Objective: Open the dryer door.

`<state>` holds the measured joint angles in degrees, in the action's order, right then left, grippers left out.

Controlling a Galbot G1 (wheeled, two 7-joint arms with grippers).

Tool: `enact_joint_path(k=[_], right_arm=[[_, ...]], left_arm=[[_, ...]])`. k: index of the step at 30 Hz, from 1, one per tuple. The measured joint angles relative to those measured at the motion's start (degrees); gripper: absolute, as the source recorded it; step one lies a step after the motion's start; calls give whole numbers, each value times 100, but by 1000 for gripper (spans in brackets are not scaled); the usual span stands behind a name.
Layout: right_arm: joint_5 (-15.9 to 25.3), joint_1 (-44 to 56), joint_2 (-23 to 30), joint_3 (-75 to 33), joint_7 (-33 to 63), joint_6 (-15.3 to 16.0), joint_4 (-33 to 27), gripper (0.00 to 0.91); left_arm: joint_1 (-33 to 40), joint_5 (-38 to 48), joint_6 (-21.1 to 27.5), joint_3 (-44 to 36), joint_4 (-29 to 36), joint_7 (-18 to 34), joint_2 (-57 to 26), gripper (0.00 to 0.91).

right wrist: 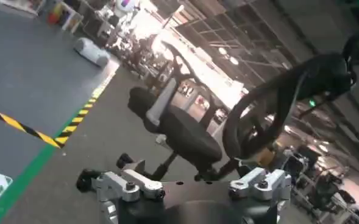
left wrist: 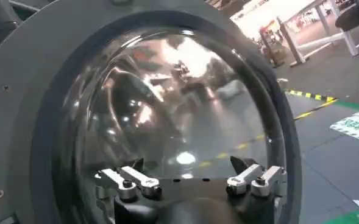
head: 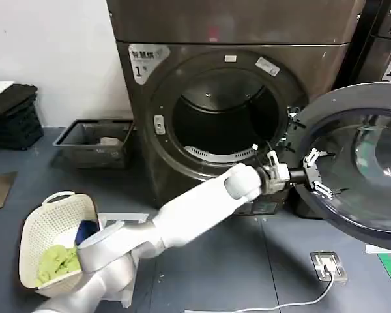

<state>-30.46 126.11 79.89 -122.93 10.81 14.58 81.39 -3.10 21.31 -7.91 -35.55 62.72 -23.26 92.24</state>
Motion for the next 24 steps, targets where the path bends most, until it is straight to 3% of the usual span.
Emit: enact_joint_path(k=[11, 16, 24], right_arm=[[-122, -9, 8, -1, -164, -28, 123, 907], [-122, -52, -26, 41, -199, 20, 151, 907], [-323, -103, -98, 51, -279, 427, 325, 907]], left_arm=[[-131, 383, 413, 10, 428, -60, -3, 907], [-322, 664, 677, 24, 1172, -58, -59, 907], [-706, 1332, 1549, 249, 2756, 290, -1496, 907]])
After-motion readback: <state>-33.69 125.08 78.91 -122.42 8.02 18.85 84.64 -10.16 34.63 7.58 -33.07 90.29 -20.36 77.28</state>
